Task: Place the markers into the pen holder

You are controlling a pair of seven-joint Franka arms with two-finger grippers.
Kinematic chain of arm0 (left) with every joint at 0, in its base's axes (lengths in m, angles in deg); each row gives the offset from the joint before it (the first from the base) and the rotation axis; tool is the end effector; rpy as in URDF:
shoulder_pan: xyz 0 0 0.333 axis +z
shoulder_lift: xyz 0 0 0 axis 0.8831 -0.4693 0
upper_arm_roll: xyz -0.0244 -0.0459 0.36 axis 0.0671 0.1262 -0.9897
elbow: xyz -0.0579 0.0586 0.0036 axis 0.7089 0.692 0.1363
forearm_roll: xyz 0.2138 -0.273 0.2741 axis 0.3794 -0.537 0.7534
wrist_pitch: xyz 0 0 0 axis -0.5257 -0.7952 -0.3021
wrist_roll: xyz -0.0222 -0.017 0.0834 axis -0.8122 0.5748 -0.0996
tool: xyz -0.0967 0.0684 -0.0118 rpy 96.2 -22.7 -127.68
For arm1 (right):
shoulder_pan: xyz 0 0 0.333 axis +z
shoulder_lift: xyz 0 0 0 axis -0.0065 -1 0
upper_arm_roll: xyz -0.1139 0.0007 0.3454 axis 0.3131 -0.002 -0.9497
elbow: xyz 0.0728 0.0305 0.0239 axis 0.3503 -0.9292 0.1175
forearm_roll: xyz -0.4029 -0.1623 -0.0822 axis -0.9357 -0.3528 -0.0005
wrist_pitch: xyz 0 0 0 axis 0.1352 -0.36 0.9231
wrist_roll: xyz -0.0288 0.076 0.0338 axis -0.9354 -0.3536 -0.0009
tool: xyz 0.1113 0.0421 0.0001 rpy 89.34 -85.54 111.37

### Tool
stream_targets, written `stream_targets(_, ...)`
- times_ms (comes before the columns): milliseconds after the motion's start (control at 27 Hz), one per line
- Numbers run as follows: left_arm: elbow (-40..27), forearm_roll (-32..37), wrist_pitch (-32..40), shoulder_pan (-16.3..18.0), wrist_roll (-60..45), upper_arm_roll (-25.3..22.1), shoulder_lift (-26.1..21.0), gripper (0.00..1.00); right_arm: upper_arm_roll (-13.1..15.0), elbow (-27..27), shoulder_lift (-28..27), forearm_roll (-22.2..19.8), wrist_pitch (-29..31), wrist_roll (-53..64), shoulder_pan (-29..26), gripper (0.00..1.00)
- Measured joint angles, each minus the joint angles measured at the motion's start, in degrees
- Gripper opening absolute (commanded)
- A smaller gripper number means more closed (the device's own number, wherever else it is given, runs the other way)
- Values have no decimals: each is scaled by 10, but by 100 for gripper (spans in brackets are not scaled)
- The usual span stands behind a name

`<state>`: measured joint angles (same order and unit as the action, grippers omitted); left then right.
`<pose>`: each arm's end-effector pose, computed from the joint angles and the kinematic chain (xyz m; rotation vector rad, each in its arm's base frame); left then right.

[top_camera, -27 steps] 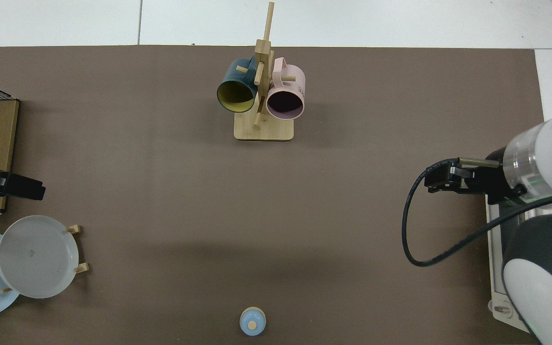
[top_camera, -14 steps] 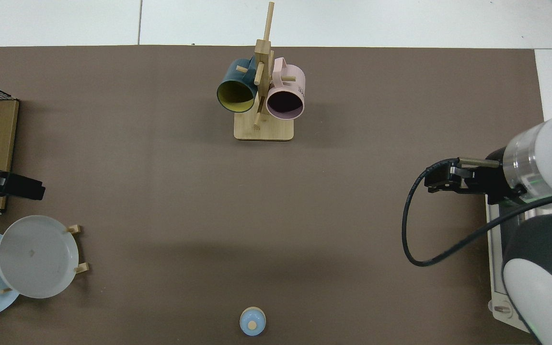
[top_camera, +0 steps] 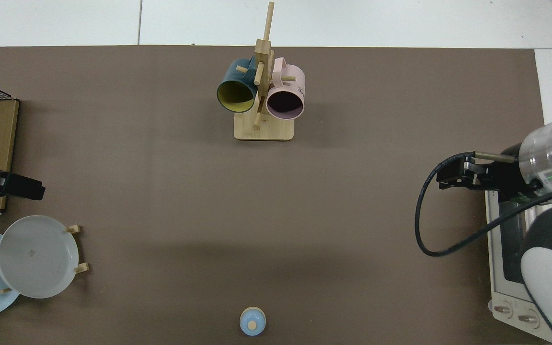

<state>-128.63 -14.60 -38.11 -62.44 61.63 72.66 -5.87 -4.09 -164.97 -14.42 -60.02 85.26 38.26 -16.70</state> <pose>0.5786 -0.0046 0.6706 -3.1136 0.3463 0.1095 0.5649 0.1010 0.6710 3.0778 -0.4235 -0.0742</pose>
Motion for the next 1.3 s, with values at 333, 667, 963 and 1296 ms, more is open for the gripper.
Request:
stream_targets(333, 0, 0, 0, 0, 0, 0, 0, 100, 29, 0, 3, 1, 0, 0, 20, 100)
stream_targets(667, 0, 0, 0, 0, 0, 0, 0, 100, 104, 0, 3, 1, 1, 17, 113, 100)
stream_targets(963, 0, 0, 0, 0, 0, 0, 0, 100, 216, 1, 3, 1, 10, 82, 188, 100)
stream_targets(1296, 0, 0, 0, 0, 0, 0, 0, 100, 272, 1, -4, 1, 14, 91, 232, 100)
